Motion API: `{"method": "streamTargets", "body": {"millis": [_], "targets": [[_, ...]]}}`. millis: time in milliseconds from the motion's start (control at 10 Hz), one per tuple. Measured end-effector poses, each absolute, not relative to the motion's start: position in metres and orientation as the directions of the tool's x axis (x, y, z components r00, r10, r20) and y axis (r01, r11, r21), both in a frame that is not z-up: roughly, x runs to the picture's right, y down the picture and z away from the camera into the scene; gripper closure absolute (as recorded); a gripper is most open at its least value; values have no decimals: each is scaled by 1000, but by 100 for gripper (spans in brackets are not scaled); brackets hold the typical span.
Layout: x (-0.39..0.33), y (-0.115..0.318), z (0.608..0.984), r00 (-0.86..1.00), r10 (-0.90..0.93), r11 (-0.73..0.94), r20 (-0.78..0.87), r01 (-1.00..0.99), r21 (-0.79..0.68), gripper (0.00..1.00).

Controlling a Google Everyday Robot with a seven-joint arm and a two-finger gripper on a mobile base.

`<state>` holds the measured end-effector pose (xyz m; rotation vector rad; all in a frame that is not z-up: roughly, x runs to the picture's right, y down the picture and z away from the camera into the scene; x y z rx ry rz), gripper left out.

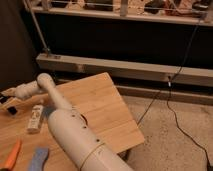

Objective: Place the eraser in the ceramic cup

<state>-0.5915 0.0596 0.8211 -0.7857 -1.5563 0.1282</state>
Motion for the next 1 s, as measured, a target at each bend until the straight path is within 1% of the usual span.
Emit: {"method": "streamTargets", "body": {"millis": [200, 300, 400, 700, 1000], "targets": [[-592, 58, 819, 58, 533, 760, 844, 407, -507, 82], [-586, 53, 821, 68, 523, 763, 849, 406, -503, 95], [-582, 49, 823, 79, 520, 763, 851, 405, -504, 99], [-544, 21, 829, 130, 527, 750, 840, 394, -531, 100], [-499, -9, 826, 131, 566, 731, 814, 376, -569, 100]]}}
